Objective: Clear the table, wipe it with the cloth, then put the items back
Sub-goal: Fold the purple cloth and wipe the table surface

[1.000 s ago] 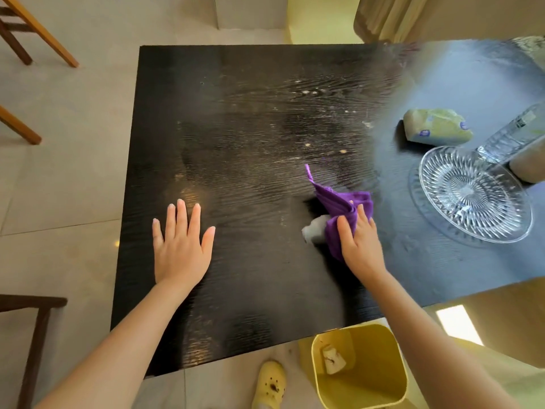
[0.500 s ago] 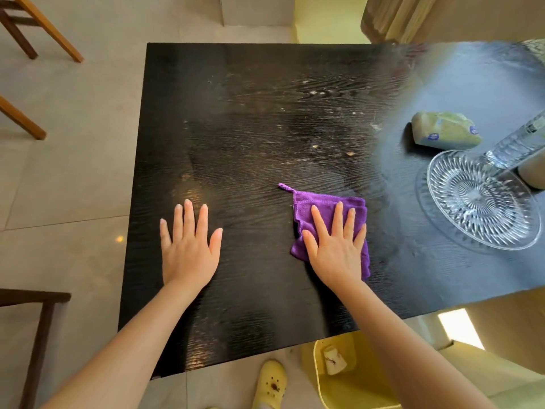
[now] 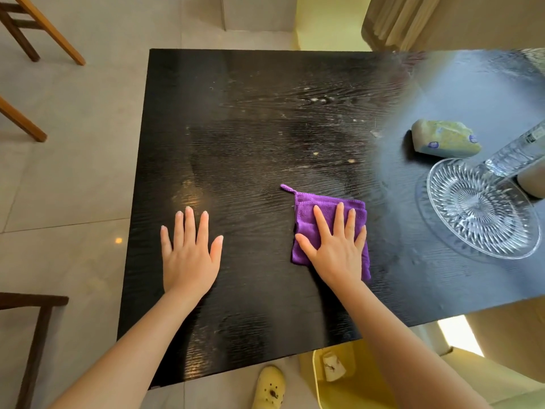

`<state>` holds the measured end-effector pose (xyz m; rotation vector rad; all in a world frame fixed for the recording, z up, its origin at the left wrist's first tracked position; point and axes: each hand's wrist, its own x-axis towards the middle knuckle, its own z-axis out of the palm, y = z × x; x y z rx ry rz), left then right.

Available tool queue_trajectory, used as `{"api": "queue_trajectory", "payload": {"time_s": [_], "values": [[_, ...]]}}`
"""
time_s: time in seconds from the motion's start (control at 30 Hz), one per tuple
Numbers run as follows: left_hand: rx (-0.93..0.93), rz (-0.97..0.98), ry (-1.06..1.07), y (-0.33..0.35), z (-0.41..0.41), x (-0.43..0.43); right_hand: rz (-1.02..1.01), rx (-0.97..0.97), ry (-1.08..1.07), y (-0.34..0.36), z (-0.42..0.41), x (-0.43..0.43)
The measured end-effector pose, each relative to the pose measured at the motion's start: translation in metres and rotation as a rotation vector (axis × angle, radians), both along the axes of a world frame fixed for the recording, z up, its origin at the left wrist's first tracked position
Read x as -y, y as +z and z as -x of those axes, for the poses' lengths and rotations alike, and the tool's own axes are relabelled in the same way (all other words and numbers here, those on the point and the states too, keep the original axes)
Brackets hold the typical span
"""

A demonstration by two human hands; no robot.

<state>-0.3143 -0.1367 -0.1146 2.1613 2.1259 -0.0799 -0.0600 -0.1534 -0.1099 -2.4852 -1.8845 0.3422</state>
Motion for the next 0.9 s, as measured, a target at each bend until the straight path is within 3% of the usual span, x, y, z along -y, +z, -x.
{"api": "queue_trajectory", "payload": {"time_s": [0.33, 0.47, 0.67, 0.9], "values": [[0.029, 0.065, 0.019, 0.004, 0.004, 0.003, -0.082, -0.016, -0.017, -0.005, -0.013, -0.078], [0.027, 0.030, 0.022, 0.003, 0.017, 0.041, -0.086, -0.060, -0.041, -0.004, 0.002, -0.094], [0.002, 0.063, 0.016, 0.002, 0.028, 0.102, -0.135, -0.074, 0.156, 0.001, 0.086, -0.105], [-0.024, 0.034, 0.025, 0.001, 0.023, 0.108, -0.052, -0.124, 0.534, 0.001, 0.197, -0.085]]}}
